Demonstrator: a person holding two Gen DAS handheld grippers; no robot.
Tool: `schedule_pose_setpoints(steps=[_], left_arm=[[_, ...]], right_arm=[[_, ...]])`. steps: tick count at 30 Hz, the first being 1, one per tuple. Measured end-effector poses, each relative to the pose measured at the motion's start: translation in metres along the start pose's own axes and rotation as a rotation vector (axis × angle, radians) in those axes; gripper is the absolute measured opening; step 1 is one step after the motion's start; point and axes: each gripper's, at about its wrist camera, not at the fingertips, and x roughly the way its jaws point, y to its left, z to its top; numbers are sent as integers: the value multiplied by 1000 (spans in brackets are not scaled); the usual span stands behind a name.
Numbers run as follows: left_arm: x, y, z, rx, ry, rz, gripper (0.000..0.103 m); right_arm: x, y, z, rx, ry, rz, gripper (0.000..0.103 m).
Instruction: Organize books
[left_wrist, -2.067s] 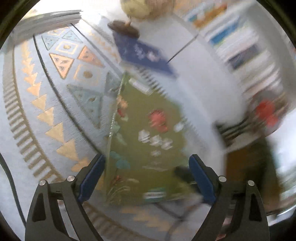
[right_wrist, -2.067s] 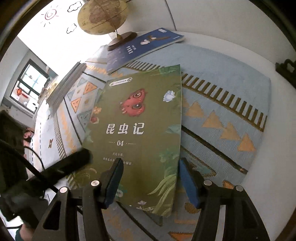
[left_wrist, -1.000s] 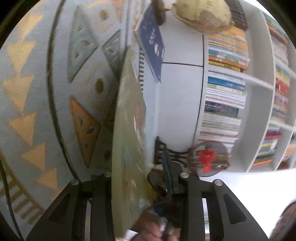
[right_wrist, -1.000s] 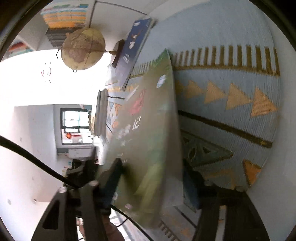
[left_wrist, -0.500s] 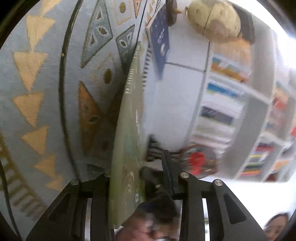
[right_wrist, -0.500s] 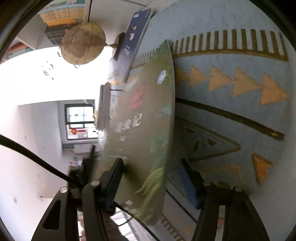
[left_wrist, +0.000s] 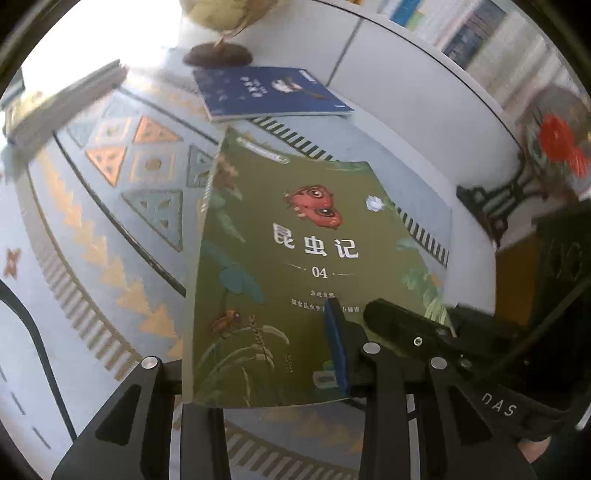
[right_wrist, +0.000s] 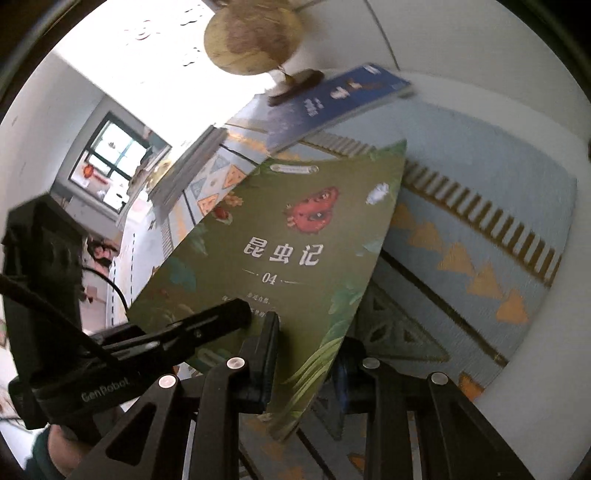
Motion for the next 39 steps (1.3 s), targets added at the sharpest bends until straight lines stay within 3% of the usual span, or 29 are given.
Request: schedule_pose_setpoints(steps=[3, 6, 11, 15, 22, 28, 33, 39], left_arm=[[-7, 0, -6, 24, 8, 21, 29], [-19, 9, -17, 15, 6, -7, 28], [-40, 17, -36, 15, -17, -55, 28], [-61, 31, -61, 47, -30, -82, 28], [-113, 89, -114, 62, -53, -231, 28], [-166, 137, -145, 148, -58, -250, 28], [-210, 181, -145, 149, -95, -253, 28], [-232, 226, -115, 140, -158, -246, 28]], right_arm=[[1, 11, -1, -79, 9, -14, 26], [-1, 30, -12, -190, 15, -26, 26], [-9, 55, -32, -214, 6, -16, 26], [-14, 88, -54, -254, -17, -63, 27], [-22, 165, -109, -212, -79, -136, 28], [-16, 251, -160, -173, -147, -192, 28], [-10, 311, -165, -169, -165, -164, 28], [7, 359, -142, -192, -218, -160, 28]])
